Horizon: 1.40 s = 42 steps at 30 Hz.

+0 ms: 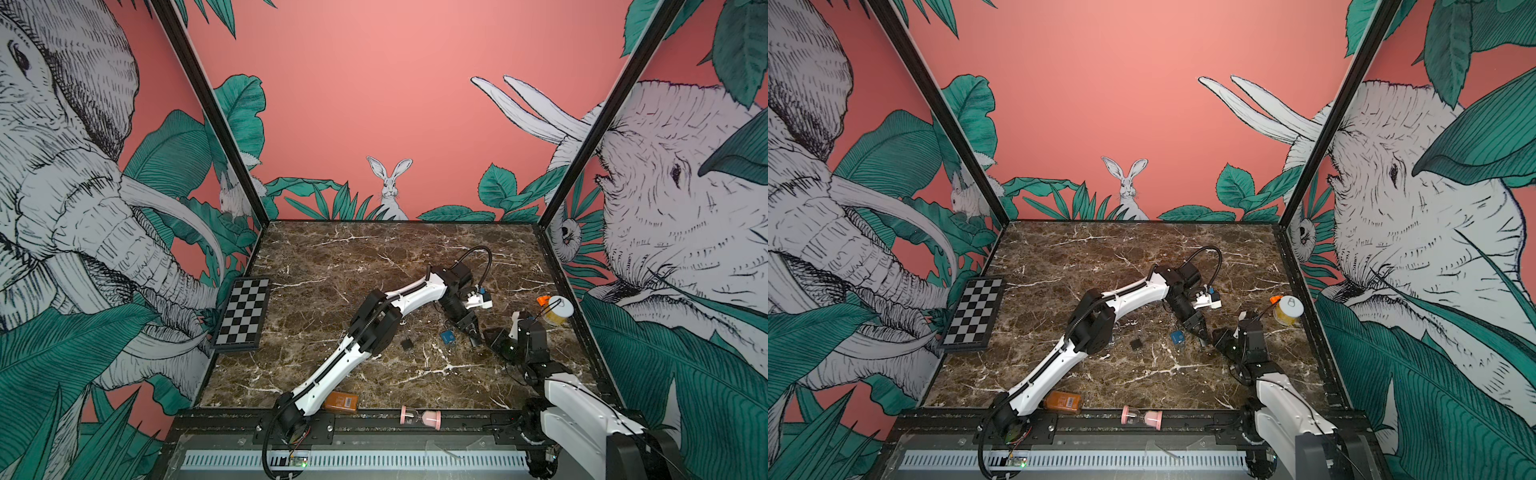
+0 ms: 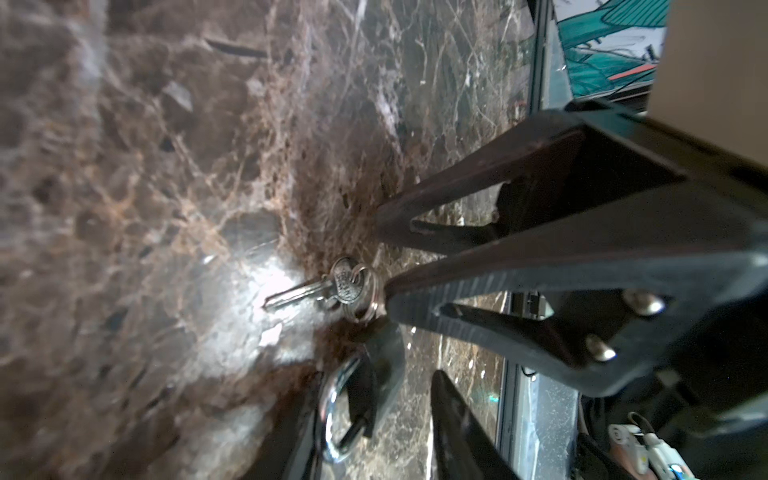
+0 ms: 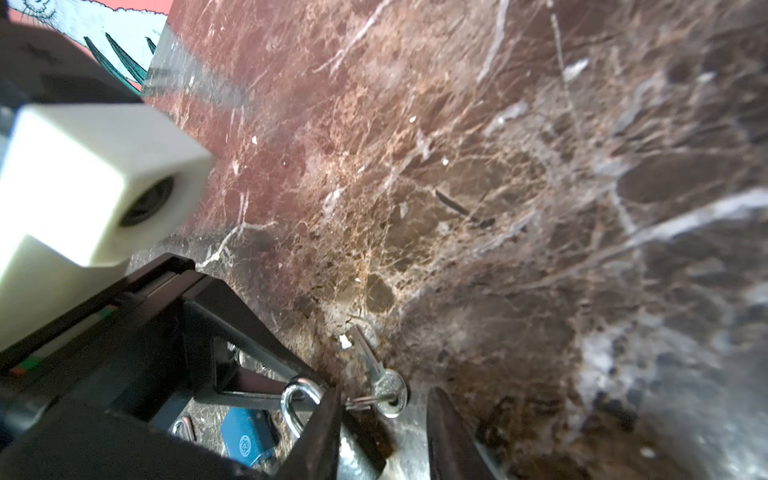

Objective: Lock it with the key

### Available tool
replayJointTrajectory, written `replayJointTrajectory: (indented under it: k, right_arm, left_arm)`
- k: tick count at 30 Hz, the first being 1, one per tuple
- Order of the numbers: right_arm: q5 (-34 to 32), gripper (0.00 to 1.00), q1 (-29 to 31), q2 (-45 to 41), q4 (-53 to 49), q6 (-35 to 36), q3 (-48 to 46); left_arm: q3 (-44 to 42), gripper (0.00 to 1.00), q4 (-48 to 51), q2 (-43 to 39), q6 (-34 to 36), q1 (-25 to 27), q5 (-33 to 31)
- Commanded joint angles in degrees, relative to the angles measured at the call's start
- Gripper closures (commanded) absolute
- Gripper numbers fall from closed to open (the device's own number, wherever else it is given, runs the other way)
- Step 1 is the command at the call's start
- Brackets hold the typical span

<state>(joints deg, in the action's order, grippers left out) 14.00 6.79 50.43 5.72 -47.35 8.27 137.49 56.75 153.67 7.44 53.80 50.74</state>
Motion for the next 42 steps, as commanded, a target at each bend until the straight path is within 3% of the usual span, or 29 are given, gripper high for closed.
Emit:
replayJointTrajectory:
  k: [1, 3, 7, 10, 11, 14, 19, 23, 32, 37, 42]
  right_arm:
    - [-2.03, 0.65, -0.12, -2.74, -3.63, 1.51, 2.34]
    - [-2.72, 0.65, -0.11, -4.53, -6.71, 2.51, 4.11]
    - [-4.06, 0.65, -0.11, -7.11, -14.81, 5.12, 10.22]
    - [-4.97, 0.65, -0.12, -8.31, -20.57, 6.9, 15.92]
    - [-4.99, 0.65, -0.11, -8.54, -22.23, 7.52, 18.15]
    - [-3.63, 0.66, -0.11, -7.81, -26.16, 9.55, 24.2]
    - [0.67, 0.7, 1.14, -3.5, -29.66, 11.04, 32.14]
    - [-3.91, 0.69, 9.8, 0.54, -33.63, 13.44, 38.53]
    - [-20.18, 0.65, 30.32, 12.91, -40.23, 15.49, 46.45]
    - [-21.83, 0.58, 36.43, 18.79, -38.32, 15.17, 44.71]
    - [-20.02, 0.56, 37.43, 23.61, -34.87, 13.01, 41.61]
  left_arm:
    - [0.98, 0.55, -0.65, -1.98, -0.33, -0.96, -3.68]
    - [0.77, 0.5, -2.75, -4.68, -1.11, -1.78, -5.63]
    - [0.93, 0.3, -5.54, -9.7, -1.61, -4.44, -9.02]
    - [0.2, 0.05, -6.86, -13.61, -2.96, -7.12, -11.61]
    - [-0.8, 0.03, -7.48, -15.69, -3.65, -7.94, -13.8]
    - [-11.25, 0.03, -15.65, -25.71, -7.37, -9.83, -22.86]
    - [-36.46, 0.03, -34.92, -46.72, -6.57, -10.13, -37.55]
    - [-48.42, 0.03, -39.74, -59.93, -10.46, -10.33, -50.2]
    - [-70.17, 0.03, -37.95, -80.71, -20.49, -10.9, -47.93]
    - [-84.28, 0.03, -42.48, -89.46, -26.72, -11.12, -50.81]
    - [-89.91, 0.03, -46.64, -90.35, -31.36, -11.49, -49.48]
